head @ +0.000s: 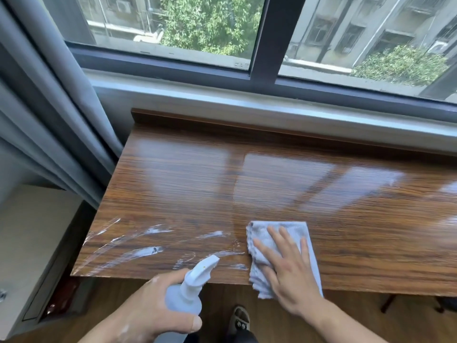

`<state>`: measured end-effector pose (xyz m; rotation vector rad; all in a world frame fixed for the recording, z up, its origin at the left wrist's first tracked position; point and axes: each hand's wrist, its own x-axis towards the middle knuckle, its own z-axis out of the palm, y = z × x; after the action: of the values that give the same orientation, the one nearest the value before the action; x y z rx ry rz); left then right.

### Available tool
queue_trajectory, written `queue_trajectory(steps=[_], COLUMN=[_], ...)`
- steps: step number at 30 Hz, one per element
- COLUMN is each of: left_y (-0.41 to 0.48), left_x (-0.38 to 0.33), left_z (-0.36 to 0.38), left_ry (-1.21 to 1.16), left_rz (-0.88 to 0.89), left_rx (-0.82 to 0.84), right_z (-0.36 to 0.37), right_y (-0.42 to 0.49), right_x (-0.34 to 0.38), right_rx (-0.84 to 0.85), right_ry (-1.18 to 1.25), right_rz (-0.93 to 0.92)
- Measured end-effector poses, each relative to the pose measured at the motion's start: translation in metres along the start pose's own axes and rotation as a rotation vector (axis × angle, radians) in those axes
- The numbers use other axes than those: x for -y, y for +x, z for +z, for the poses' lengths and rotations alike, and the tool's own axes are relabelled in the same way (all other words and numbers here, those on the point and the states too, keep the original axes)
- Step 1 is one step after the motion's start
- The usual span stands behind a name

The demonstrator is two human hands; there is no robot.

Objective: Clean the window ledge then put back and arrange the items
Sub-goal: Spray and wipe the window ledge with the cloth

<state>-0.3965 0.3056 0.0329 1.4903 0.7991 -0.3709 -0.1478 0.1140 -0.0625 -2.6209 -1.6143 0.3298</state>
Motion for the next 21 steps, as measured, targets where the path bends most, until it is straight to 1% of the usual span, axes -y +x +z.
queue_trajectory(steps=[2,5,7,8,10,11,13,18,20,21], left_y=[-0.001,-0.004,-0.005,-0.006,-0.006,-0.006,-0.006,-0.005,-0.006,-0.006], left_x=[0.001,0.000,-0.002,-0.002,-0.001,0.000,0.001,0.004,0.004,0.004], left_z=[-0.006,-0.013,-0.015,-0.015,-0.017,-0.018,-0.019,-0.024,-0.025,-0.026], left_ry=[-0.010,0.007,0.048,0.059,0.067,0.070,0.072,0.031,0.021,0.015], left_rz=[0.001,0.024,0.050,0.057,0.063,0.070,0.083,0.108,0.115,0.118], left_rx=[-0.010,-0.047,-0.049,-0.054,-0.068,-0.072,-0.071,-0.074,-0.076,-0.080], right_z=[0.004,0.003,-0.010,-0.018,-0.026,-0.028,-0.027,0.001,0.008,0.007], right_y=[0.001,0.048,0.096,0.118,0.145,0.148,0.132,0.034,0.014,0.017], right_x=[0.026,0.053,0.059,0.059,0.057,0.057,0.056,0.061,0.069,0.070], right_rx=[0.009,-0.010,0.006,0.042,0.063,0.056,0.056,-0.010,0.020,0.044], right_ry=[-0.025,-0.043,0.003,0.041,0.094,0.098,0.089,-0.028,-0.048,-0.054], right_rz=[-0.019,-0.039,0.032,0.087,0.172,0.184,0.170,0.038,0.007,-0.003])
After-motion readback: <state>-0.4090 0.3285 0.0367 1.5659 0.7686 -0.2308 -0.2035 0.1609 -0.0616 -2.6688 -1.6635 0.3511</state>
